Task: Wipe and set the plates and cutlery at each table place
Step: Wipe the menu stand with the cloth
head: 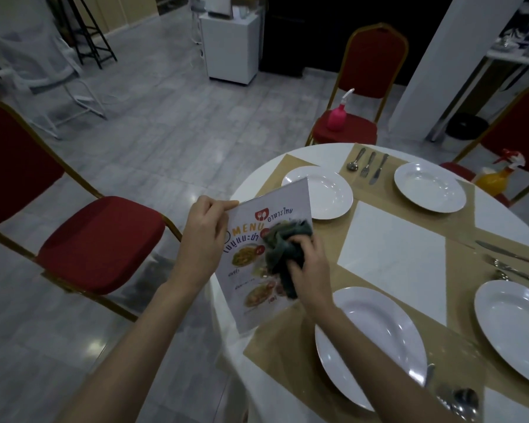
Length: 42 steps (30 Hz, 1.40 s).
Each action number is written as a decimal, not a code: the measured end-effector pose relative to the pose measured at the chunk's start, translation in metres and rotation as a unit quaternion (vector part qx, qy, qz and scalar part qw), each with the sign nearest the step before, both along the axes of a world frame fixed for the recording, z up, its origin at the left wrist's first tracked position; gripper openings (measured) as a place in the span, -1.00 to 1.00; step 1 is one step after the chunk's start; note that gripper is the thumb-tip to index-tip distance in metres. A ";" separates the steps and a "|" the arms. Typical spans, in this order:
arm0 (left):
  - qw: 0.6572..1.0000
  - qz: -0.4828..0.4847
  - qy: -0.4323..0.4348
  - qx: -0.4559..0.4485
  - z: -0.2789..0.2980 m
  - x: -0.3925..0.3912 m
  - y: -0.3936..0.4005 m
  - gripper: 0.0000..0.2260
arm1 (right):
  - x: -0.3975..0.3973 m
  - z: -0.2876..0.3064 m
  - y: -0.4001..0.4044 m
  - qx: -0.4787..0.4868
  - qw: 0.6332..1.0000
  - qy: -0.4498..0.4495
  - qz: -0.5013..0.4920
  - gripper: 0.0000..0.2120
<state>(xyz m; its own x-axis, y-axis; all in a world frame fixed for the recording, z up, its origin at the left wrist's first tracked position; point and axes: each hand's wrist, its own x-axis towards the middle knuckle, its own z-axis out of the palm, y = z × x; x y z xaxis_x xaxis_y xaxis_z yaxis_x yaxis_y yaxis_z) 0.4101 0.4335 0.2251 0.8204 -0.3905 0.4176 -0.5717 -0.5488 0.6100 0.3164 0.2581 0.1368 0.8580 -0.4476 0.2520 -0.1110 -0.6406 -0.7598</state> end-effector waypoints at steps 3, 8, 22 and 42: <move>1.000 0.001 0.000 0.001 0.000 -0.001 0.001 -0.77 | -0.027 -0.033 0.018 -0.031 0.995 0.061 0.076 -0.71; 1.000 0.009 0.011 -0.005 0.004 -0.001 -0.003 -0.77 | -0.009 -0.012 -0.010 -0.109 0.990 0.044 0.074 -0.74; 1.000 -0.002 0.015 0.000 0.006 0.000 -0.003 -0.77 | -0.023 -0.030 0.009 -0.067 0.993 0.051 0.087 -0.72; 1.000 -0.002 0.009 -0.013 0.001 -0.004 0.000 -0.78 | -0.009 -0.025 0.010 -0.060 0.998 -0.021 -0.027 -0.74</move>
